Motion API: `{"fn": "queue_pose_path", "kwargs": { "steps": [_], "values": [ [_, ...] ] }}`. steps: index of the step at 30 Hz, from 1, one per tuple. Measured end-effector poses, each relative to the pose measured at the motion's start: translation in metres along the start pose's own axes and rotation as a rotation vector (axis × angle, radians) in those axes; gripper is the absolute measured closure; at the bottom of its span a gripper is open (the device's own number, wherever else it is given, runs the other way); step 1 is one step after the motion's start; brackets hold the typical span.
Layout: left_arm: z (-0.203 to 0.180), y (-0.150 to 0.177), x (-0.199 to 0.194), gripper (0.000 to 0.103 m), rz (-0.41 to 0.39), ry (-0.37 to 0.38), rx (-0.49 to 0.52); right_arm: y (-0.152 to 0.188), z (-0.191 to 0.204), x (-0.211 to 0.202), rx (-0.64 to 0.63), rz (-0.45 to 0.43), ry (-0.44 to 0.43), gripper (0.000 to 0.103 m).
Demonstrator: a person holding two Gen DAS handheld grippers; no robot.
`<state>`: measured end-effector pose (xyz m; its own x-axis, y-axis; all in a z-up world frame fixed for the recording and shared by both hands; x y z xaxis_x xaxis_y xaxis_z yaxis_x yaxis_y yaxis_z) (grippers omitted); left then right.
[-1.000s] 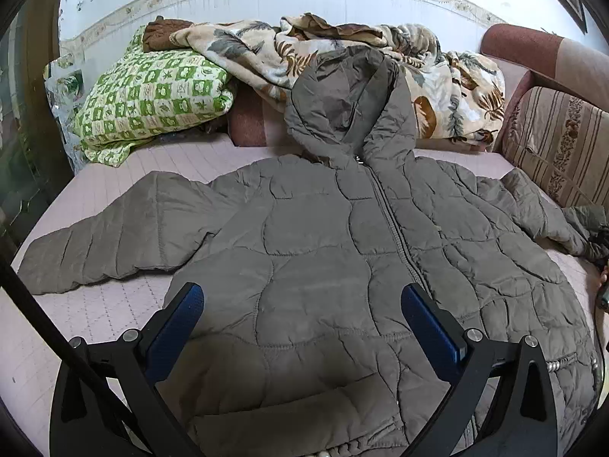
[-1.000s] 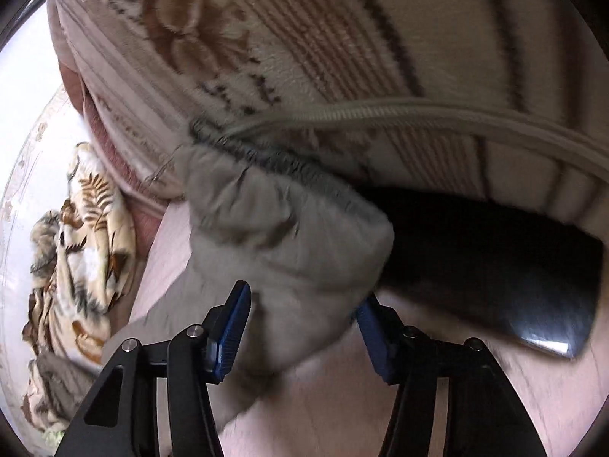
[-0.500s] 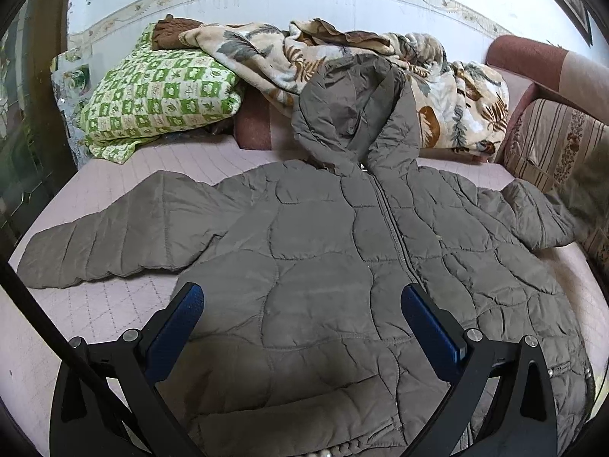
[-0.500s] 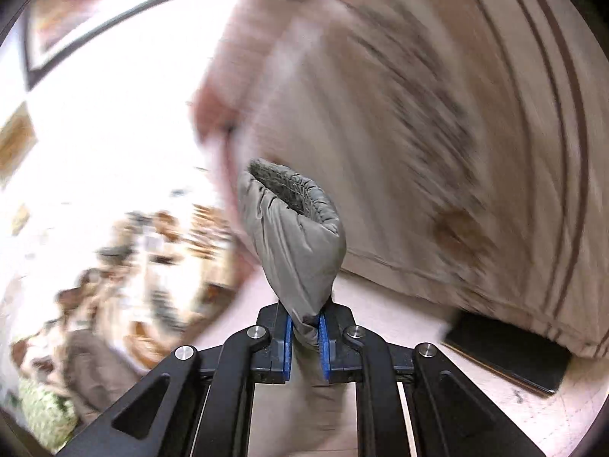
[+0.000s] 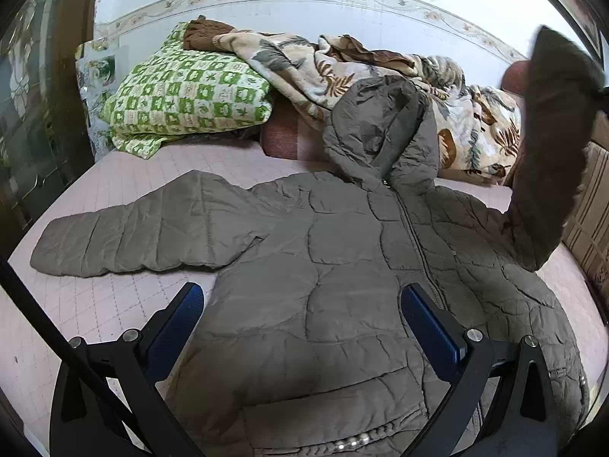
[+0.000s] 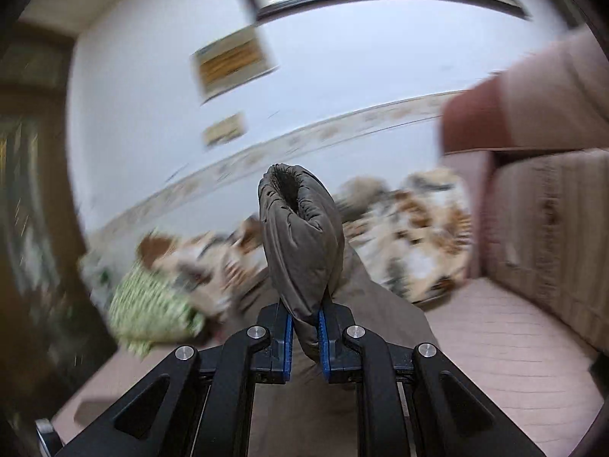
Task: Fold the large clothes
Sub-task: 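Lift the sleeve with the right gripper, fold it across the jacket body, release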
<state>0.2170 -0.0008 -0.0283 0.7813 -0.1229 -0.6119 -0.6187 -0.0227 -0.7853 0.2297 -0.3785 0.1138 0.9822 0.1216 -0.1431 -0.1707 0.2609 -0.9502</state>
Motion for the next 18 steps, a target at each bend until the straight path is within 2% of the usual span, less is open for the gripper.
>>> {"fn": "queue_pose_path", "kwargs": {
  "steps": [3, 9, 12, 15, 16, 18],
  "values": [
    [0.005, 0.000, 0.001, 0.000, 0.012, -0.001, -0.016, 0.037, 0.039, 0.033, -0.064, 0.097, -0.059, 0.091],
    [0.013, -0.002, 0.003, 0.000, 0.019, -0.016, -0.050, 0.136, 0.103, 0.086, -0.234, 0.332, -0.146, 0.091],
    [0.015, -0.003, 0.005, 0.000, 0.035, -0.012, -0.066, 0.185, 0.118, 0.103, -0.307, 0.437, -0.161, 0.091],
    [0.018, -0.002, 0.008, 0.000, 0.042, -0.019, -0.071, 0.220, 0.125, 0.119, -0.336, 0.518, -0.165, 0.091],
    [0.018, -0.003, 0.009, 0.000, 0.048, -0.015, -0.077, 0.227, 0.127, 0.123, -0.348, 0.534, -0.164, 0.090],
    [0.019, -0.005, 0.012, 0.000, 0.052, -0.012, -0.088, 0.241, 0.125, 0.132, -0.346, 0.600, -0.182, 0.080]
  ]
}}
Point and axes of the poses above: each gripper's, at about its wrist camera, not at the fingertips, and x roughly the way its jaws point, z to its left, y to its underside, the point moved 3 cm from there along x, roughly the way its jaws point, and after that the axes turned 4 degrees about -x, right-handed, at the moved point
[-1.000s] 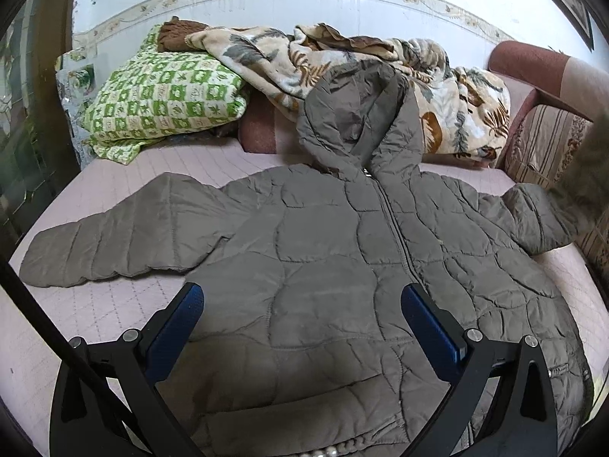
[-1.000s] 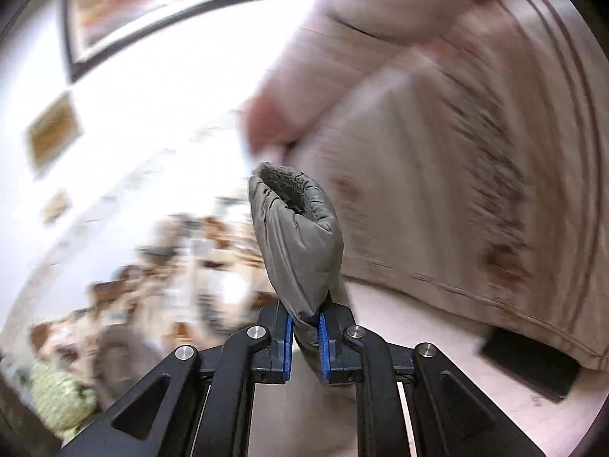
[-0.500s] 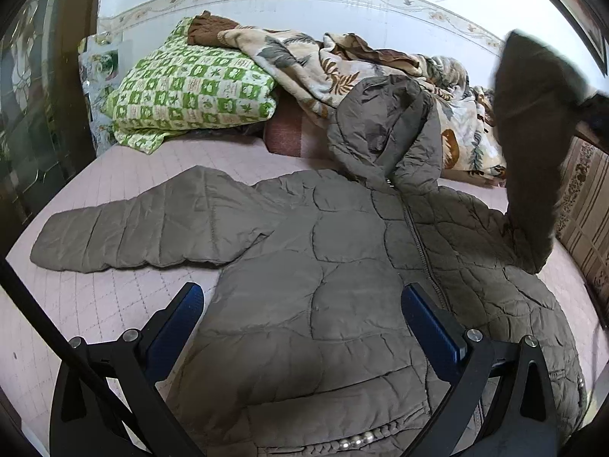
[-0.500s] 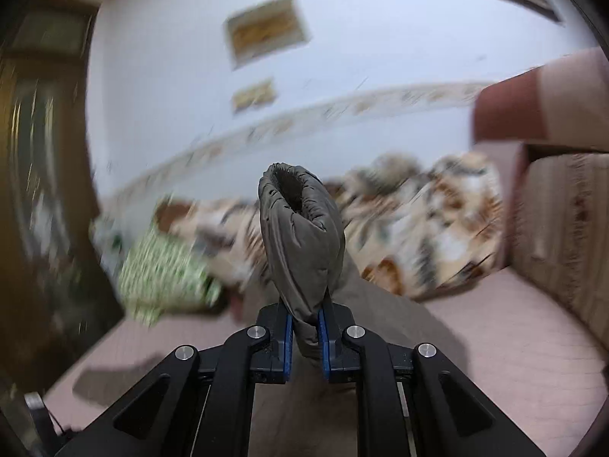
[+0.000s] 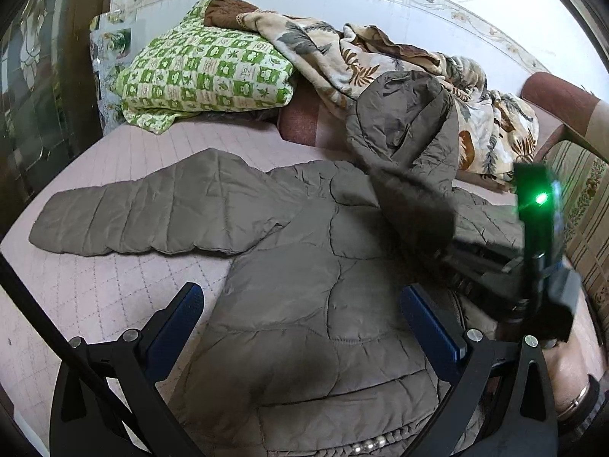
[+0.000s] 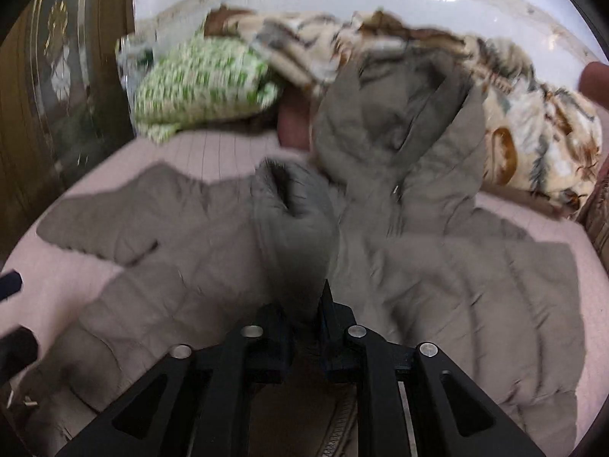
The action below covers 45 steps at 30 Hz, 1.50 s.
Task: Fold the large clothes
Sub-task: 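Lift the sleeve with the right gripper, fold it across the jacket body, release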
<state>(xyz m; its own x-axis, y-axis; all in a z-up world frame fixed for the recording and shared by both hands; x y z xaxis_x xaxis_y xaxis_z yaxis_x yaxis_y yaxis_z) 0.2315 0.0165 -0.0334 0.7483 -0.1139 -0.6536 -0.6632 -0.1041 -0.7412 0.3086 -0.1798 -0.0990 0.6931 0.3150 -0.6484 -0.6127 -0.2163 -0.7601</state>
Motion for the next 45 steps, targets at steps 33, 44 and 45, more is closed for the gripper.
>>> {"fn": "queue_pose_path", "kwargs": {
  "steps": [33, 44, 45],
  "values": [
    [-0.053, -0.031, 0.146, 0.000, 0.229, -0.156, 0.060, 0.050, -0.231, -0.026, 0.669, 0.086, 0.123, 0.073],
    [-0.051, -0.022, 0.160, 0.000, 0.268, -0.209, 0.097, 0.068, -0.251, -0.009, 0.611, 0.193, 0.279, 0.072],
    [-0.051, -0.024, 0.159, 0.000, 0.265, -0.208, 0.096, 0.067, -0.250, -0.009, 0.596, 0.199, 0.293, 0.072]
  ]
}}
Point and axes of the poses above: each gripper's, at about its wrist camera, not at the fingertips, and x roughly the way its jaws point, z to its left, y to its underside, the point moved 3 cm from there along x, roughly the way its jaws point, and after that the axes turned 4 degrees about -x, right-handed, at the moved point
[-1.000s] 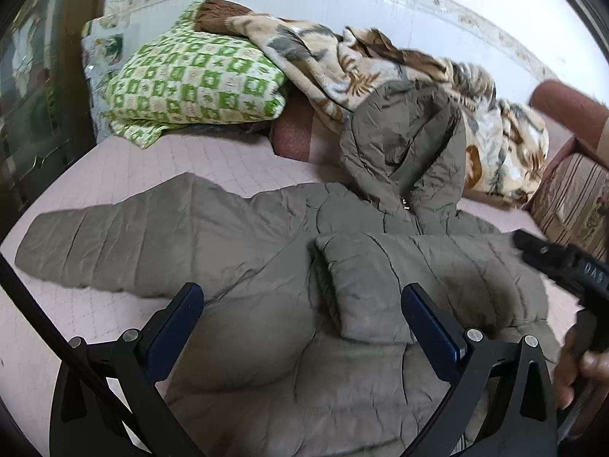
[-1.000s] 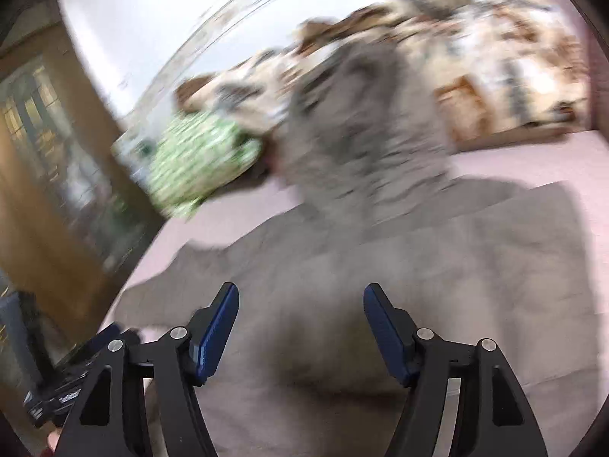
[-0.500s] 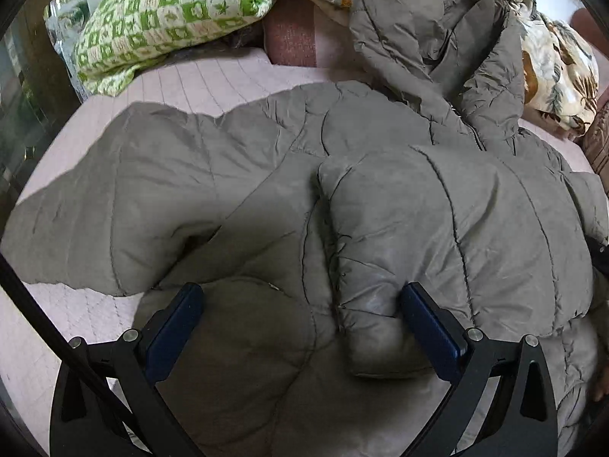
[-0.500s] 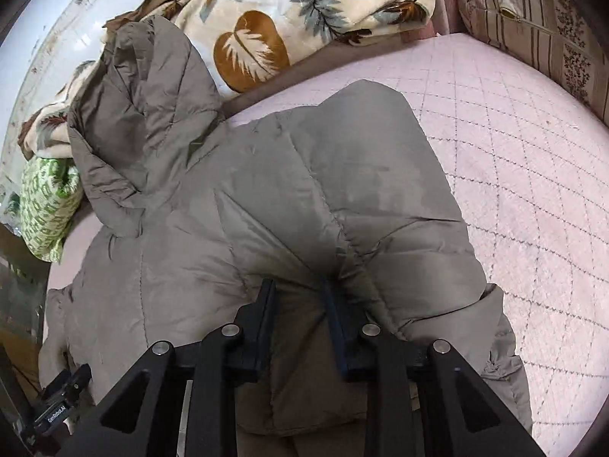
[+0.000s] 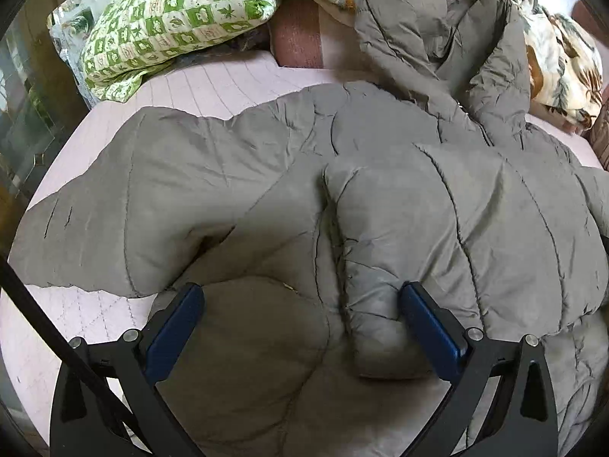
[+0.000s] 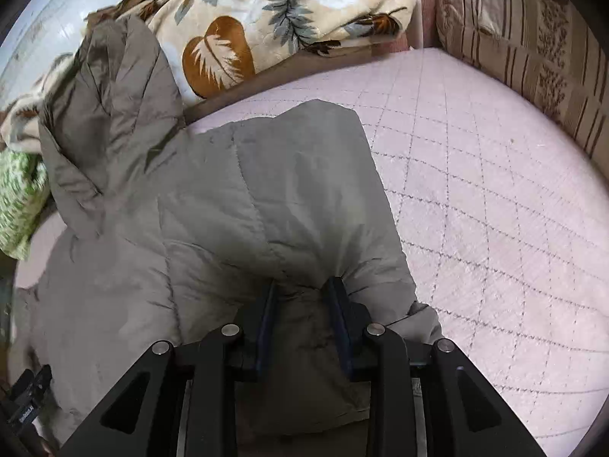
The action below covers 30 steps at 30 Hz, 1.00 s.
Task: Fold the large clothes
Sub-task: 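Lift the sleeve with the right gripper, fold it across the jacket body, release, then withdraw the open right gripper from the folded sleeve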
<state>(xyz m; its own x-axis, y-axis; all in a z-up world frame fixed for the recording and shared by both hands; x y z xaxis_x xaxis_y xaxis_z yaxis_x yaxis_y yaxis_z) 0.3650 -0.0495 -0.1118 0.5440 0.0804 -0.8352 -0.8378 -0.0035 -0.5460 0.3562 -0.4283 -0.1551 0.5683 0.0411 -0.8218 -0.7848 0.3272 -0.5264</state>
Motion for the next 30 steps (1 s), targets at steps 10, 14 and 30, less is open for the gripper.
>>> {"fn": "queue_pose_path", "kwargs": {
  "steps": [10, 14, 30],
  "values": [
    [0.006, -0.009, -0.041, 0.000, -0.143, 0.030, -0.036, 0.005, 0.087, -0.058, -0.229, -0.134, -0.112, 0.072],
    [0.010, -0.010, -0.052, 0.000, -0.178, 0.039, -0.038, 0.034, 0.144, -0.054, -0.402, -0.102, -0.169, 0.072],
    [0.024, -0.011, -0.051, 0.000, -0.176, 0.034, -0.046, 0.066, 0.186, -0.029, -0.567, -0.045, -0.109, 0.066]
  ]
}}
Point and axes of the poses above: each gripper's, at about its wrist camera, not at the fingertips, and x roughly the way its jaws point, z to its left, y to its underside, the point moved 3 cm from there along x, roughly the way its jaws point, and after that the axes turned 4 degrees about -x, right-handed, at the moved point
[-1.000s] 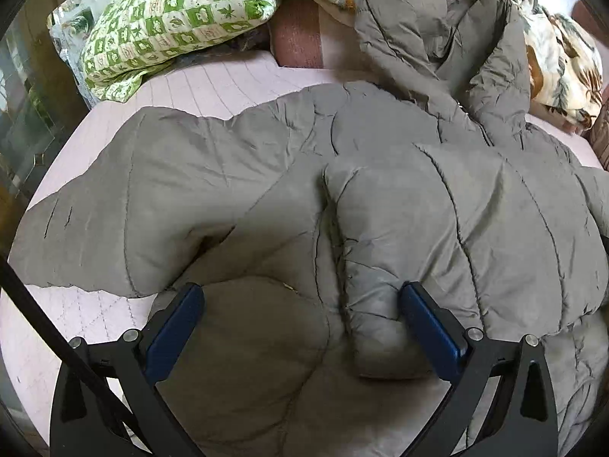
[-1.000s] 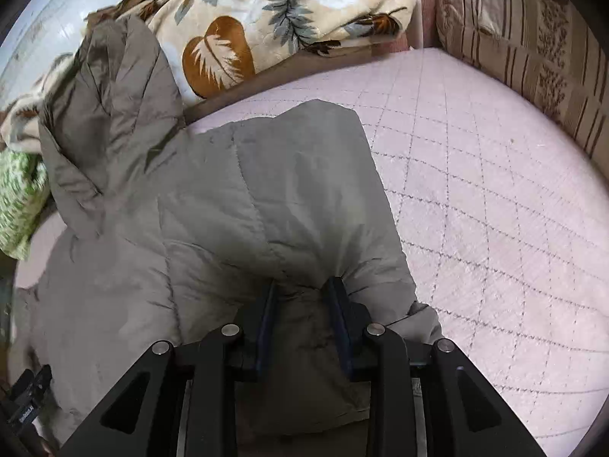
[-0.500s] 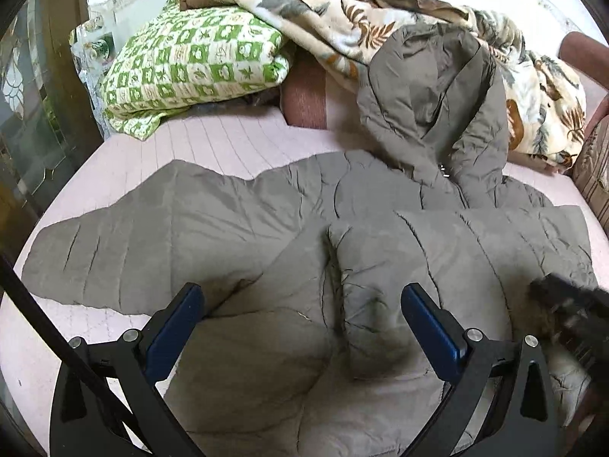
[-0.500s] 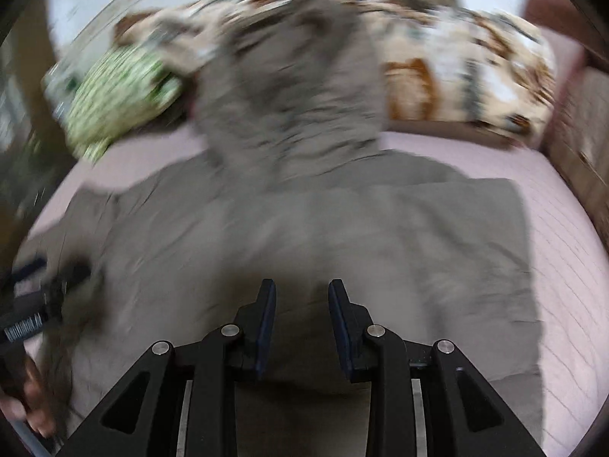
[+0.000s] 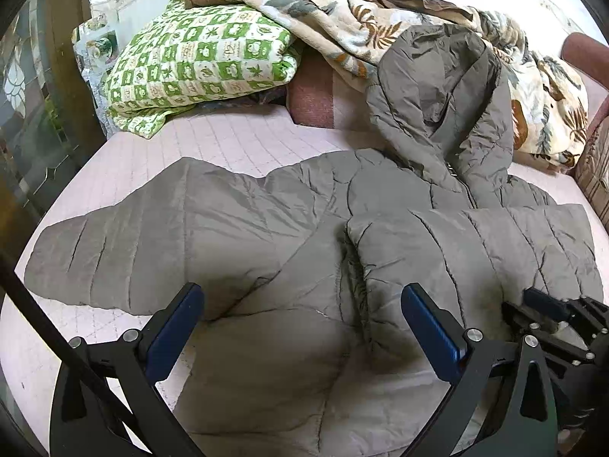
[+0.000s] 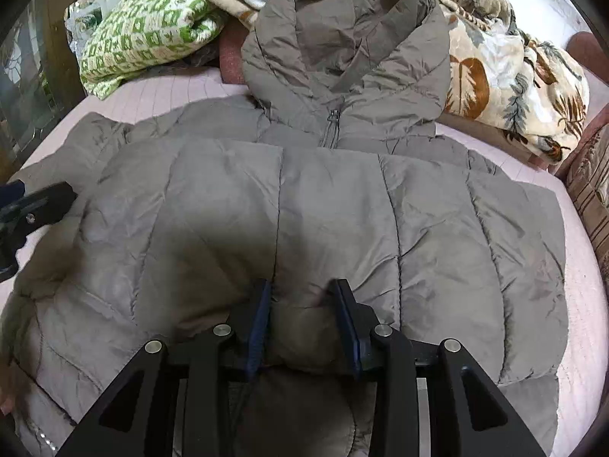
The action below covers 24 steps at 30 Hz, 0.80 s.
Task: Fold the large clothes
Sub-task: 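Withdraw the open right gripper from the folded sleeve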
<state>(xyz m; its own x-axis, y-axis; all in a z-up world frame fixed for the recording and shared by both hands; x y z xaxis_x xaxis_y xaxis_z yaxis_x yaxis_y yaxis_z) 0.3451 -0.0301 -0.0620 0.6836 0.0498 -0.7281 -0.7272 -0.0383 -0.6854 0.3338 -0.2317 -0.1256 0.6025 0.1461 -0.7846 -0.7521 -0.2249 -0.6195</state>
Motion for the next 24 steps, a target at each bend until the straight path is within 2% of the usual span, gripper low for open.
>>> {"fn": "queue_pose_path", "kwargs": {
  "steps": [3, 7, 10, 13, 15, 19, 24],
  "values": [
    [0.004, -0.001, -0.001, 0.000, -0.004, -0.001, -0.012, -0.007, 0.006, -0.018, -0.007, -0.072, 0.000, 0.066],
    [0.007, -0.001, -0.004, 0.000, -0.011, -0.005, -0.014, -0.017, 0.021, -0.039, -0.037, -0.160, -0.041, 0.064],
    [0.012, -0.001, -0.005, 0.000, -0.011, -0.008, -0.016, -0.018, 0.039, -0.036, -0.077, -0.161, -0.054, 0.063],
    [0.020, -0.001, -0.006, 0.000, -0.010, -0.013, -0.023, -0.011, 0.049, -0.007, -0.114, -0.053, -0.031, 0.058],
    [0.027, -0.002, -0.007, 0.000, -0.010, -0.014, -0.035, -0.005, 0.046, 0.010, -0.083, -0.002, -0.046, 0.056],
    [0.045, -0.006, -0.008, 0.000, -0.007, -0.012, -0.072, -0.010, 0.042, 0.002, -0.056, -0.013, -0.059, 0.056],
    [0.070, -0.011, -0.011, 0.000, -0.015, -0.020, -0.121, -0.015, 0.044, -0.021, -0.045, -0.078, -0.072, 0.055]
  ]
}}
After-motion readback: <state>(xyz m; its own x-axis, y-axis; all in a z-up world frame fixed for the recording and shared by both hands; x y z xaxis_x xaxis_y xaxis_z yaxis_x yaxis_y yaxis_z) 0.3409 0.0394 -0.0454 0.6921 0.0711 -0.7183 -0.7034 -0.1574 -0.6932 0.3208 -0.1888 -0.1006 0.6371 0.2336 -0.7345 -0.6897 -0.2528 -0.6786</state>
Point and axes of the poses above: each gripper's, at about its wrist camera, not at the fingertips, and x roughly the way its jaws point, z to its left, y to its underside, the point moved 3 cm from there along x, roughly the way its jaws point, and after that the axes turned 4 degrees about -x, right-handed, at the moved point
